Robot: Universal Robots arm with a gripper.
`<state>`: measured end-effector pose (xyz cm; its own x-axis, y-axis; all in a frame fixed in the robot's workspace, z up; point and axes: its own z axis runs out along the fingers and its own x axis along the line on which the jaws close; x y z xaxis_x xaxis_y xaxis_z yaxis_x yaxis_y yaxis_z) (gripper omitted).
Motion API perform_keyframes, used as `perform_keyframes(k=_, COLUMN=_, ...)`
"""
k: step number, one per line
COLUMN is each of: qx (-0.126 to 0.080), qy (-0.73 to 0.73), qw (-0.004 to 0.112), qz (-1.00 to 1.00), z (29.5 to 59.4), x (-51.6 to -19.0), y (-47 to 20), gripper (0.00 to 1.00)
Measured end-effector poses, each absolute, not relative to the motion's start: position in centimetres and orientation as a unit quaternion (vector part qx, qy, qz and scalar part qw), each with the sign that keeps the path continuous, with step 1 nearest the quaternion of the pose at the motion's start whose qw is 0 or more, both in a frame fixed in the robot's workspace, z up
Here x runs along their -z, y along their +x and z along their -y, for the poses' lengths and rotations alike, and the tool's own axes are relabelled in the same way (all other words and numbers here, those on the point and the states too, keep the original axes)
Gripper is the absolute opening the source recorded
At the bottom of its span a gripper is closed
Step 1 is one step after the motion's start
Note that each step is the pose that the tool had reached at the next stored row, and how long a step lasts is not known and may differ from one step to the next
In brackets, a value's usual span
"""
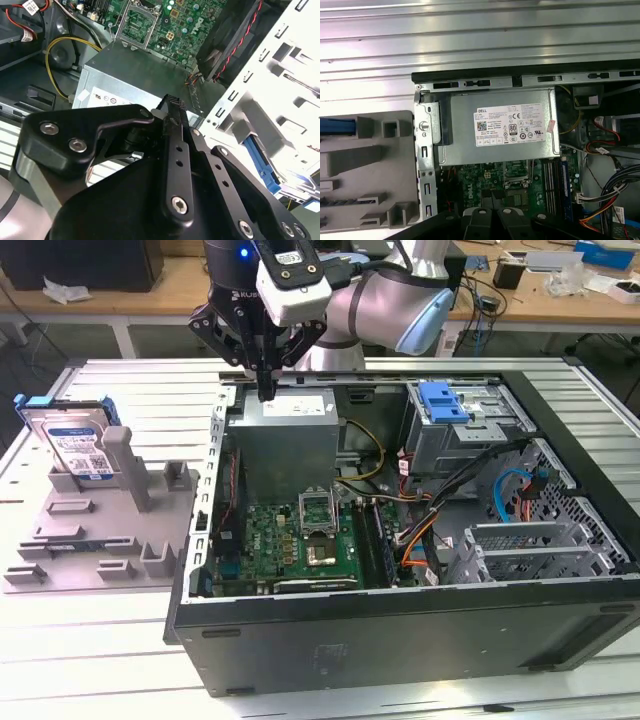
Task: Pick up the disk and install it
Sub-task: 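Reach for the disk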
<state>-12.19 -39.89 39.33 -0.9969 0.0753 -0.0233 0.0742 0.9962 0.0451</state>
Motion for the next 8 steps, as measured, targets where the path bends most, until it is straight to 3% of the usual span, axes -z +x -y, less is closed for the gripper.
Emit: perform_keyframes(k=8, qx=-0.022, qy=0.038, qw=0.012, qz=-0.999, z=38.6, x=-39.3, y=-14.4, gripper=0.11)
